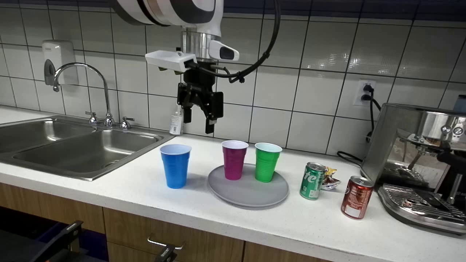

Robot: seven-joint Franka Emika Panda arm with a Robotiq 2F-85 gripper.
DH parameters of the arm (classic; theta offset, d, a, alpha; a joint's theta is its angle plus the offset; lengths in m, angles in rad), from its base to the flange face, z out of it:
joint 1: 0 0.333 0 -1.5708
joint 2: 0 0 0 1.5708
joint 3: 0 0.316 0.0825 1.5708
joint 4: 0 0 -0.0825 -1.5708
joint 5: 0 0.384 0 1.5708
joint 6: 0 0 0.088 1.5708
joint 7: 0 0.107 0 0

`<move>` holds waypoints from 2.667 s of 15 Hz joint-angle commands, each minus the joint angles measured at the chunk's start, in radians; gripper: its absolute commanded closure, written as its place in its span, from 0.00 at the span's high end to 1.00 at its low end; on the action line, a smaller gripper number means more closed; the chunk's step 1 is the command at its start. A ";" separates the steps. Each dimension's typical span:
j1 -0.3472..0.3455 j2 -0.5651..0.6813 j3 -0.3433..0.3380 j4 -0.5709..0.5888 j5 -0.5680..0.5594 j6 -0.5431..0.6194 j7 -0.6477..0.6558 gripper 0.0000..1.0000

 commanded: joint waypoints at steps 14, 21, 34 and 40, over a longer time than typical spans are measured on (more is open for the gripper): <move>-0.039 0.072 0.089 -0.016 -0.149 0.120 0.026 1.00; -0.025 0.144 0.104 0.004 -0.165 0.136 0.027 1.00; 0.011 0.270 0.098 0.064 -0.168 0.127 0.034 1.00; 0.026 0.320 0.089 0.095 -0.168 0.123 0.042 1.00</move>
